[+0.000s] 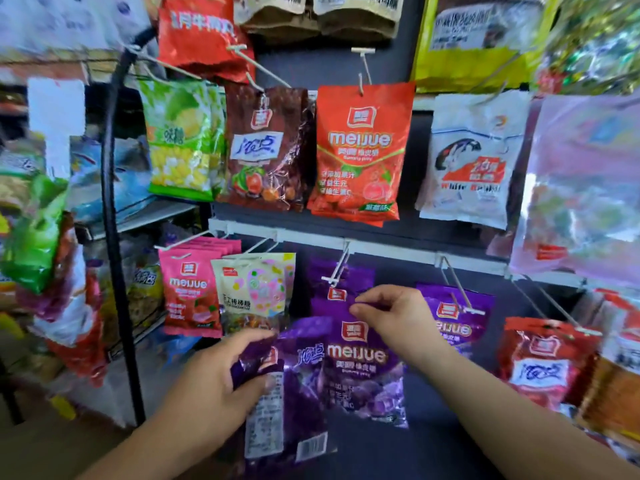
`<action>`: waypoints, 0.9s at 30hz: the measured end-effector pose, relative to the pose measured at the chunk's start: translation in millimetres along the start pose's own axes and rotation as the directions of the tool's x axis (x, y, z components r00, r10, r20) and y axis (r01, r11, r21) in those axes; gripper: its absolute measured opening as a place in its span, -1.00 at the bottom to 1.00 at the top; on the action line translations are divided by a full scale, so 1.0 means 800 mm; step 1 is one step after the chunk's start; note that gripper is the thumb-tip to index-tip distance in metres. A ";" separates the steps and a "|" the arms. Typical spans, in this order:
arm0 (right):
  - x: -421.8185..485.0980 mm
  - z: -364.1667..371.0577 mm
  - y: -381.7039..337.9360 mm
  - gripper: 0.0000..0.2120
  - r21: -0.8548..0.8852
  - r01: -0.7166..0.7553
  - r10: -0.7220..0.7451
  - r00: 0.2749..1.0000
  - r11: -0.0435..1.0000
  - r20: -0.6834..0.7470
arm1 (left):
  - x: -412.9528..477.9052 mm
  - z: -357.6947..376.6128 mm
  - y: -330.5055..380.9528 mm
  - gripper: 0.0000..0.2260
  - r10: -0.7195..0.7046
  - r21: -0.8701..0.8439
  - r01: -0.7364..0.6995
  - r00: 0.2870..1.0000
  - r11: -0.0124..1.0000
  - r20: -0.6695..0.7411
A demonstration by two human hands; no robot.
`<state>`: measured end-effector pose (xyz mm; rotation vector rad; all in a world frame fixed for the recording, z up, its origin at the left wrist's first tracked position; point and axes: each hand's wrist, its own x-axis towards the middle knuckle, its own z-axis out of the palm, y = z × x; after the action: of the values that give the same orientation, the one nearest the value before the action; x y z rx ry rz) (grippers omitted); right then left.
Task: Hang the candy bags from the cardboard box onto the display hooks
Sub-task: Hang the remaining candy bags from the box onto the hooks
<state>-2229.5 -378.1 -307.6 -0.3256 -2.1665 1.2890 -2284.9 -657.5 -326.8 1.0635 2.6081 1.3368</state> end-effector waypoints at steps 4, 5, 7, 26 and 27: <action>0.020 0.031 0.012 -0.88 -0.052 0.000 0.001 1.000 0.999 0.010 | 0.008 -0.006 -0.002 -0.63 -0.007 0.028 0.006 1.000 1.000 0.002; 0.021 0.034 0.014 -0.88 -0.070 0.008 -0.008 1.000 0.998 0.003 | 0.009 -0.006 -0.003 -0.62 -0.003 0.042 0.003 1.000 0.999 0.003; 0.017 0.031 0.021 -0.88 -0.056 -0.003 0.002 1.000 0.998 -0.029 | 0.009 -0.004 -0.003 -0.63 -0.019 0.024 0.019 1.000 1.000 0.022; -0.042 -0.184 0.064 -0.82 -0.172 -0.120 0.075 0.966 0.978 -0.246 | 0.049 0.140 0.098 -0.61 0.064 -0.215 -0.040 0.992 0.976 0.108; -0.040 -0.184 0.064 -0.81 -0.193 -0.109 0.060 0.969 0.975 -0.241 | 0.051 0.143 0.100 -0.61 0.062 -0.239 -0.035 0.992 0.970 0.107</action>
<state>-2120.1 -262.9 -311.1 -0.6280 -2.1034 1.0147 -2235.3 -520.5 -330.1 1.1344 2.2867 1.5030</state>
